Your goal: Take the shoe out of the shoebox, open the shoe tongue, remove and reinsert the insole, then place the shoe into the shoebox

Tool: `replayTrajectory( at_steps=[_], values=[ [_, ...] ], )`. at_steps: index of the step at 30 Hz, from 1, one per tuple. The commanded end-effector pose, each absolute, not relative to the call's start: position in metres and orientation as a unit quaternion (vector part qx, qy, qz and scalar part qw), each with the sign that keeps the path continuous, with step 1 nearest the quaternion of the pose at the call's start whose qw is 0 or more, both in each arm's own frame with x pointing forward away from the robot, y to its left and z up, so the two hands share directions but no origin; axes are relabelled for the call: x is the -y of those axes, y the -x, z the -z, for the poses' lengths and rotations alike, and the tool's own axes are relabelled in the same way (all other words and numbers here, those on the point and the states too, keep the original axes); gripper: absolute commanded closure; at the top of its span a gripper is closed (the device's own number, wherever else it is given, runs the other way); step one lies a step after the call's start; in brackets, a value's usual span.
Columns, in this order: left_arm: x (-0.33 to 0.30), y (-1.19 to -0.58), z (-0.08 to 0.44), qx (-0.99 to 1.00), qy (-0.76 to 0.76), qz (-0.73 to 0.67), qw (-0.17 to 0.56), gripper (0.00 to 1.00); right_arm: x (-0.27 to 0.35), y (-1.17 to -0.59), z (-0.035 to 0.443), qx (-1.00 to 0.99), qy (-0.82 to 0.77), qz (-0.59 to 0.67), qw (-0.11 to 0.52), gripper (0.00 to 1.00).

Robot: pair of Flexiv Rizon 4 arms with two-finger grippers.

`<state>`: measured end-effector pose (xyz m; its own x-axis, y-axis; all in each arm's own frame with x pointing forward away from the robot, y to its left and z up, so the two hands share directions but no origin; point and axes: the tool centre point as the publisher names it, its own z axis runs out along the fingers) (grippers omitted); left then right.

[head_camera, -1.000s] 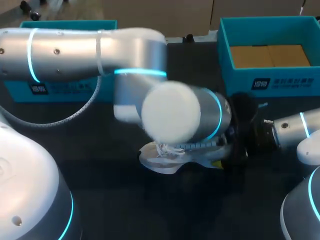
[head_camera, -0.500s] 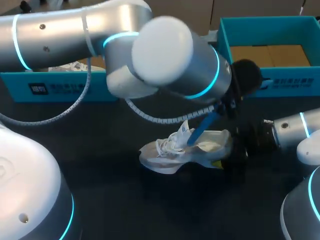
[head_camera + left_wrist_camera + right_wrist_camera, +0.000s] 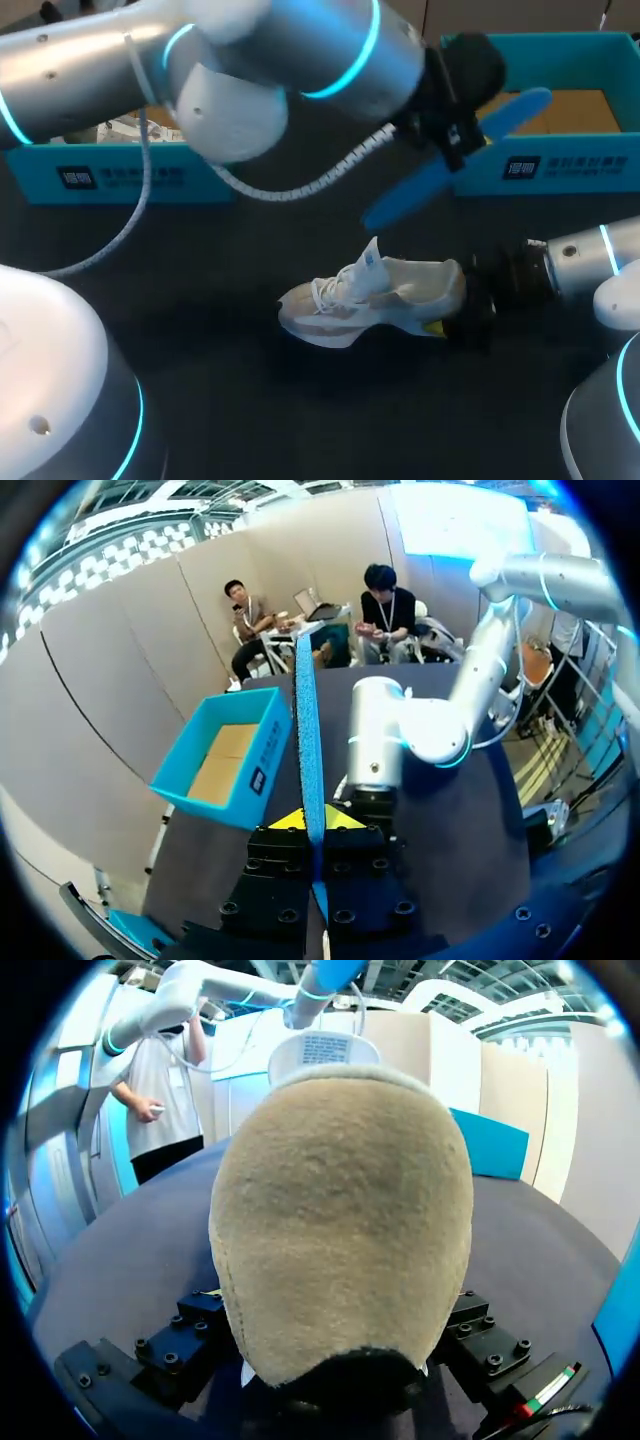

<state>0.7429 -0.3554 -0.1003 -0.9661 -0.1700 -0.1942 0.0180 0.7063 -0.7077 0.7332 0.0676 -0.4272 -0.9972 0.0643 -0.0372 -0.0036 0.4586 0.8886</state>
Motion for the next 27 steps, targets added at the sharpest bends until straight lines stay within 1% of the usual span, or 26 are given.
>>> replayTrajectory(
  at_steps=[1,7,15,23,27],
  values=[
    [0.336,-0.740,0.093,-0.904,0.030,0.414,0.102,1.00,-0.068,-0.733,0.427,-0.854,-0.018,-0.518,0.033,1.00],
    [0.329,-0.736,0.081,-0.892,0.035,0.444,0.081,1.00,-0.068,-0.733,0.427,-0.854,-0.018,-0.518,0.033,1.00],
    [0.320,-0.738,0.067,-0.866,0.048,0.497,0.011,1.00,-0.068,-0.733,0.427,-0.854,-0.018,-0.518,0.033,1.00],
    [0.313,-0.740,0.058,-0.835,0.085,0.544,-0.012,1.00,-0.068,-0.733,0.427,-0.854,-0.018,-0.518,0.033,1.00],
    [0.307,-0.737,0.053,-0.812,0.107,0.574,-0.005,1.00,-0.068,-0.733,0.427,-0.854,-0.018,-0.518,0.033,1.00]
  ],
)
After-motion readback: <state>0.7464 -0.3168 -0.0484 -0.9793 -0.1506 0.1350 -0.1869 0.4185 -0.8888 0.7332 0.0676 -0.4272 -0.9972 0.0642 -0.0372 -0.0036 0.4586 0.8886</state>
